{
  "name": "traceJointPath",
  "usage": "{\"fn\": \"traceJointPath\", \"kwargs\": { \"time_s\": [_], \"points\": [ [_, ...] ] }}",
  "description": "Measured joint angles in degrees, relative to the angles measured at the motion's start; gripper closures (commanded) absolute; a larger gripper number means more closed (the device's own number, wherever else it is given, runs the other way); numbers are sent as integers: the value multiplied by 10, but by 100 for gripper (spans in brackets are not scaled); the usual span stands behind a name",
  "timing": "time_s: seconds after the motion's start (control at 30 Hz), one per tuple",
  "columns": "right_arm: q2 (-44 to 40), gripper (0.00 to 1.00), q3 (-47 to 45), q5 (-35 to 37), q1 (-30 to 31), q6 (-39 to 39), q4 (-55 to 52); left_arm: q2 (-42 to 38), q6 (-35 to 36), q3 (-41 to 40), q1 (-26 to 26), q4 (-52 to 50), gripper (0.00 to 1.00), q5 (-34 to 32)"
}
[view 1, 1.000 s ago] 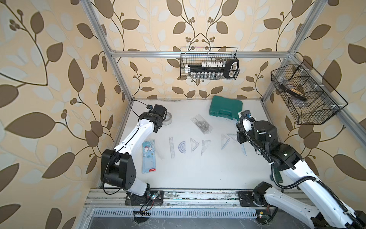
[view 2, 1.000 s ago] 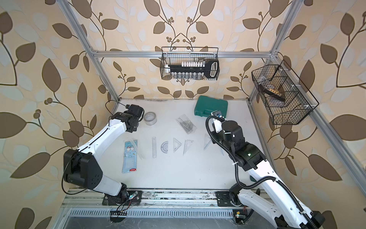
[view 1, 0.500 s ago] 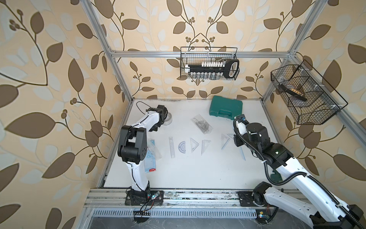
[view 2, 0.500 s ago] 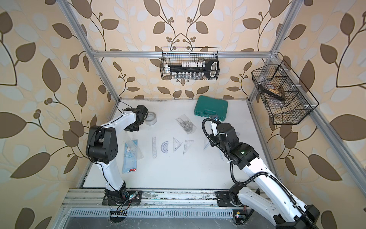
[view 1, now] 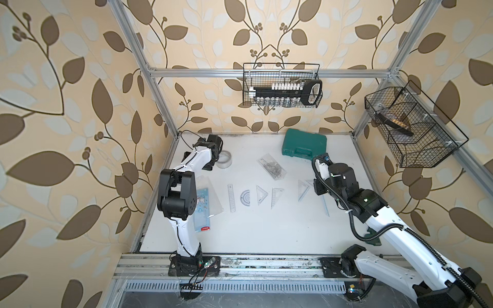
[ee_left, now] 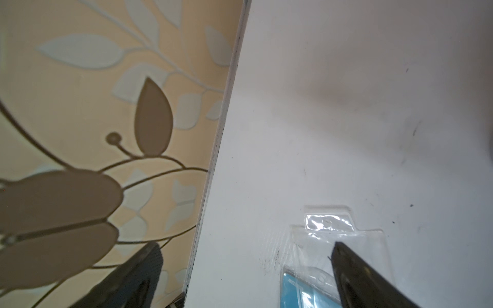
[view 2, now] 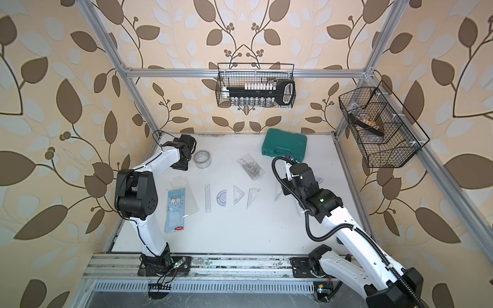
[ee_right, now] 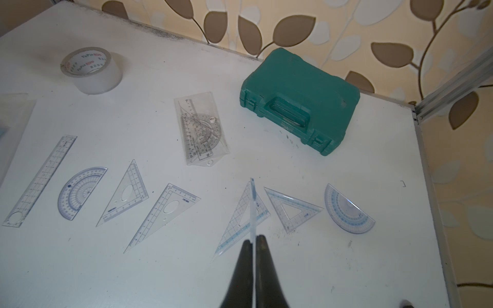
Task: Open the ruler set and take out the ruler
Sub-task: Place the ruler set bag at the center of the board, then place the ruler at the center of the board.
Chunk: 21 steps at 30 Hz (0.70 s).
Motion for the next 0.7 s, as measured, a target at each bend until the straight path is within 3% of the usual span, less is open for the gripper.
{"fn": "traceJointPath", "kwargs": {
  "time_s": [0.33,0.7],
  "points": [
    [97,100,-35,54,-133,108,-19,-337,-23,-104,-2,128,1,214],
    [223,100,-33,146,-198,140,-51,-366,-56,-160,-9,204,1,443]
  ]
}}
